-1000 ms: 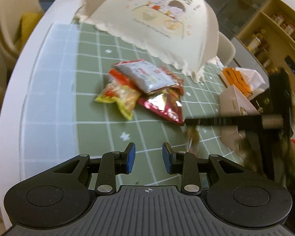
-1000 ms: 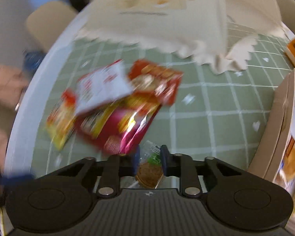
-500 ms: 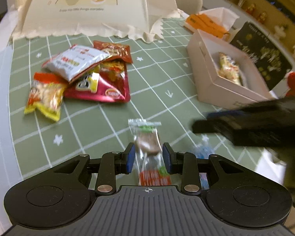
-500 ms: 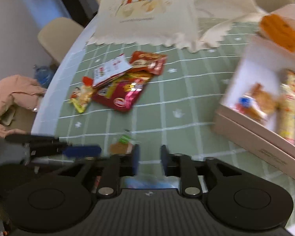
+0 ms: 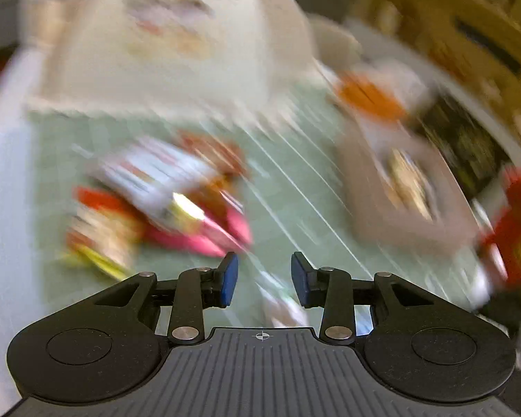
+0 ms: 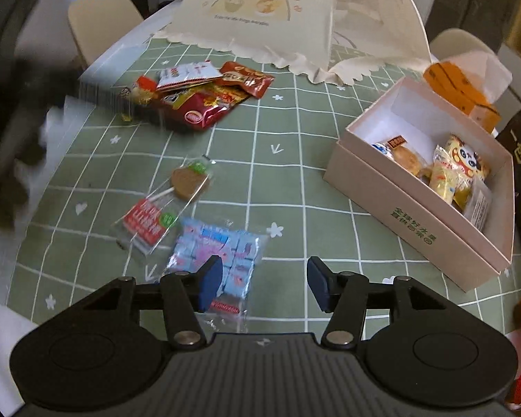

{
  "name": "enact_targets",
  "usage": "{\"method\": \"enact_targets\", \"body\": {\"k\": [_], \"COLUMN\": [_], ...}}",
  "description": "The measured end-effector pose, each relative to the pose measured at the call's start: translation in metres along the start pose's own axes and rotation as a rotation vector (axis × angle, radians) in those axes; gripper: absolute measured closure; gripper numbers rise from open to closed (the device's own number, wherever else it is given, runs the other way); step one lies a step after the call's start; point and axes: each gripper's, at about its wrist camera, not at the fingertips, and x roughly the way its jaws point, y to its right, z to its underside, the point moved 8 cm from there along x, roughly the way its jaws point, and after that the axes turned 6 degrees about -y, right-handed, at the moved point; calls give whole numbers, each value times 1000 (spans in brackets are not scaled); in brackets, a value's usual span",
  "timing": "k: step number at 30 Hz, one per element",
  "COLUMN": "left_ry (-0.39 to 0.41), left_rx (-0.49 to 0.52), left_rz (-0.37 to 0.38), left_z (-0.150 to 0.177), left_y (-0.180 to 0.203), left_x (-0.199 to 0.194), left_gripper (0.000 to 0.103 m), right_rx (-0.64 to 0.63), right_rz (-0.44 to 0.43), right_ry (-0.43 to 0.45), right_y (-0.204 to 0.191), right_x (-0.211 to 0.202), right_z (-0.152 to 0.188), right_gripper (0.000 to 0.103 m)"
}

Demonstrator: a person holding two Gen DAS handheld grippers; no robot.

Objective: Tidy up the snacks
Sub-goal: 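Grasp the orange cartoon-boy snack bag with the left gripper and lift it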

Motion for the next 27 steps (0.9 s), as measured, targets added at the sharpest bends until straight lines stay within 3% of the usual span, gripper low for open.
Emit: {"method": "enact_targets", "body": {"k": [2, 4, 6, 9, 14, 18, 27], "left_ry": [70, 86, 24, -79, -117, -122, -234], "left_rx": [-90, -127, -139, -178, -87, 48, 191], "left_rz": [-90, -151, -179, -134, -139, -160, 21], "left_z": [-23, -38, -42, -37, -29, -19, 44], "left_y": [-42, -76, -98, -110, -99, -83, -22], "left_x": [-11, -10, 3, 25, 35, 42, 14], "left_gripper": [66, 66, 66, 66, 61, 60, 60], "right_rx": [-16, -29, -31, -21, -15, -9, -23], "right_rz": [-1, 4, 3, -5, -8, -12, -24], "right_ry": [9, 20, 21, 7, -16, -30, -4], "right_y": [-5, -10, -14, -17, -20, -22, -26], "right_x": [-3, -6, -6, -3, -1, 3, -1], "right_z": [1, 3, 4, 7, 15, 19, 13], "right_gripper": [49, 49, 49, 49, 49, 48, 48]}}
